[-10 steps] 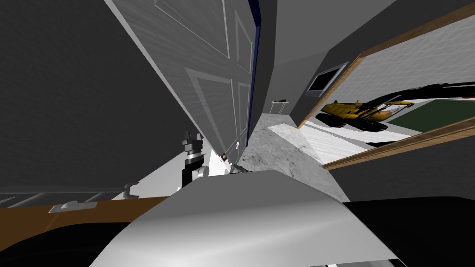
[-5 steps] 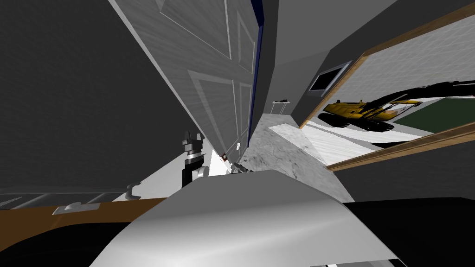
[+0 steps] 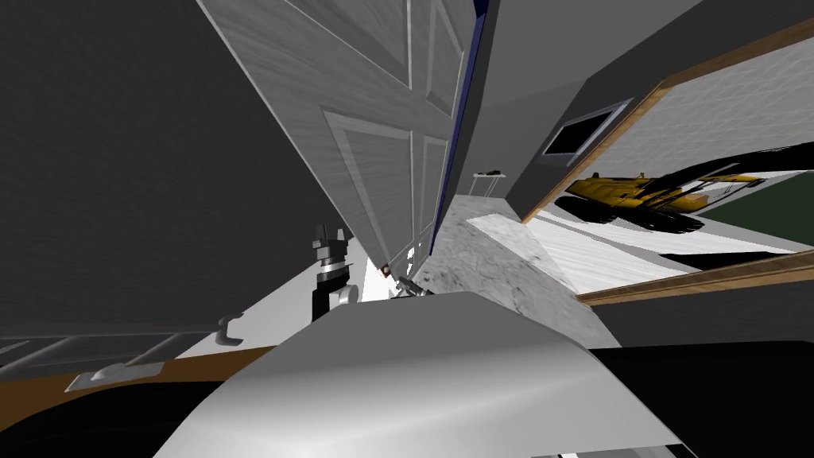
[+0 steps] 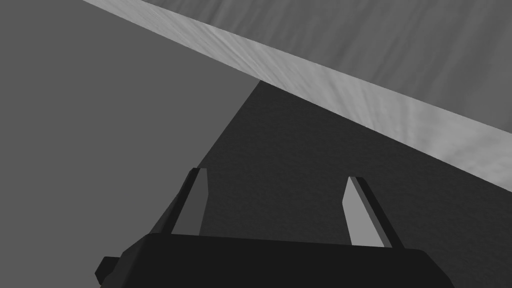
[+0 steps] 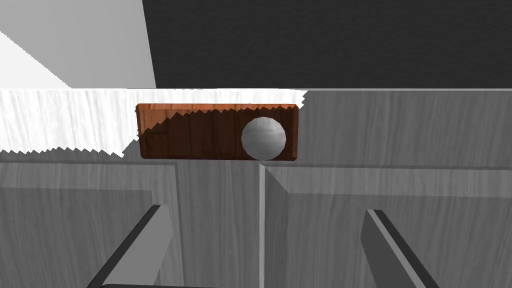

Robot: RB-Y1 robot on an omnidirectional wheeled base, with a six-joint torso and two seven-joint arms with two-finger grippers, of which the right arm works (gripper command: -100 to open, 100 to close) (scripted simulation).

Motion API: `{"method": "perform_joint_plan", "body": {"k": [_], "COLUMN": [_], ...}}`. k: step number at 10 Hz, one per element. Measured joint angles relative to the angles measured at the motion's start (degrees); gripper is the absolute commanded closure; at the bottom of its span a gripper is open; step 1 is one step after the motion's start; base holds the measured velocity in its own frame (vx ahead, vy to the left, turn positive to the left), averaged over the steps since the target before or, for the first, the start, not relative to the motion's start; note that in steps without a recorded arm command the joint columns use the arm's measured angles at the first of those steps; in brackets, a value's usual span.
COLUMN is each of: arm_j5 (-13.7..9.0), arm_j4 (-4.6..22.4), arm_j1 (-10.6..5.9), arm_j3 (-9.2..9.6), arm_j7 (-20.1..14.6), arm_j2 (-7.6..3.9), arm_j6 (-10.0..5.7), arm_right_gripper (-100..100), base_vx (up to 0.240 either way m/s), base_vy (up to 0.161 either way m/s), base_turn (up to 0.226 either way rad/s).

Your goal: Push the door open

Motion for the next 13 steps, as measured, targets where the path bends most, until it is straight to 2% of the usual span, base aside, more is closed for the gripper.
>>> {"method": "perform_joint_plan", "body": {"k": [1,2,7,8,11,12,13], "arm_j5": [-0.1,-0.1,-0.1,-0.1,-2.5,-3.5,-3.6], "arm_j4": [0.2,0.2,0.2,0.2,1.1,2.7,2.9], "arm_j1": [-0.24,-0.28,-0.24,-0.24,-0.53,-1.05,-1.09], "arm_j3": [-0.07,-0.08,-0.07,-0.07,-3.20,-4.50,-4.65], "arm_j7": [0.1,0.1,0.1,0.1,2.3,3.5,3.8], "arm_j2": [0.29,0.33,0.28,0.28,2.00,3.20,3.35], "arm_j6": [0.25,0.30,0.25,0.25,1.69,1.75,1.74], "arm_right_gripper": [-100,100,100,-100,-100,-100,-100], "base_vx": [0.052,-0.006,-0.012,-0.057,-0.131,-0.061,0.066], "base_vy": [0.058,-0.007,-0.013,0.083,0.152,0.074,0.139], "base_turn": [-0.001,-0.004,0.001,-0.158,-0.133,-0.031,0.057]}}
